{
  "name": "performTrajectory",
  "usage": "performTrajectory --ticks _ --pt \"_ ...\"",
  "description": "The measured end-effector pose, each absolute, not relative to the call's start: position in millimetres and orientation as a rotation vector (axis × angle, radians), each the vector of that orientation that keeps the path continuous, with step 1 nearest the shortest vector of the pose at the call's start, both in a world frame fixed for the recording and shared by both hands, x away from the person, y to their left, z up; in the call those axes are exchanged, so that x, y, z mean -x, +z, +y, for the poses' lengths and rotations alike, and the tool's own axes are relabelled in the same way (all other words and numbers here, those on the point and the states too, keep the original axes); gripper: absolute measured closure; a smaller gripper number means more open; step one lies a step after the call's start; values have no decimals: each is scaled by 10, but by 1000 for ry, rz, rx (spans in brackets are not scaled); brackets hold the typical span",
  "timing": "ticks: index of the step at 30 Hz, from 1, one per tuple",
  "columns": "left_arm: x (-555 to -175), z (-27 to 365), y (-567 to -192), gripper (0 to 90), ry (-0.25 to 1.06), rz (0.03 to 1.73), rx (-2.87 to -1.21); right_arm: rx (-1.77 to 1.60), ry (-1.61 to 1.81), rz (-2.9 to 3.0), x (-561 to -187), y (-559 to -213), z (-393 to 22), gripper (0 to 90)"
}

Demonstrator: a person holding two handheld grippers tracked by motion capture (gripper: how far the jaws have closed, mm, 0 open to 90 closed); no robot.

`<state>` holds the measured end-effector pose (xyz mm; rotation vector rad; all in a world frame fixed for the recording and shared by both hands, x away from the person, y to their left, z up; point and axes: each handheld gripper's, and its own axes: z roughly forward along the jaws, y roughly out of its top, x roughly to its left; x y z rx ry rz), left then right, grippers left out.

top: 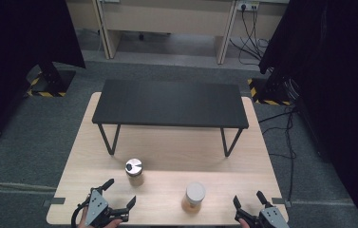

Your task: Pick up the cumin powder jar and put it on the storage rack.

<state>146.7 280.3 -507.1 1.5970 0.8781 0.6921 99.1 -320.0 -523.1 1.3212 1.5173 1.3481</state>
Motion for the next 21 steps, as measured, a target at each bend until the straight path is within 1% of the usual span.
performTrajectory --ticks 12,21 --pt "-1770 2603 -4974 2 665 958 -1660 -1324 1351 1516 -993 -5232 -3204 69" --pt "-1917 2558 -4930 1 648 985 -1666 -1325 1353 1519 -1000 -5232 -3211 69"
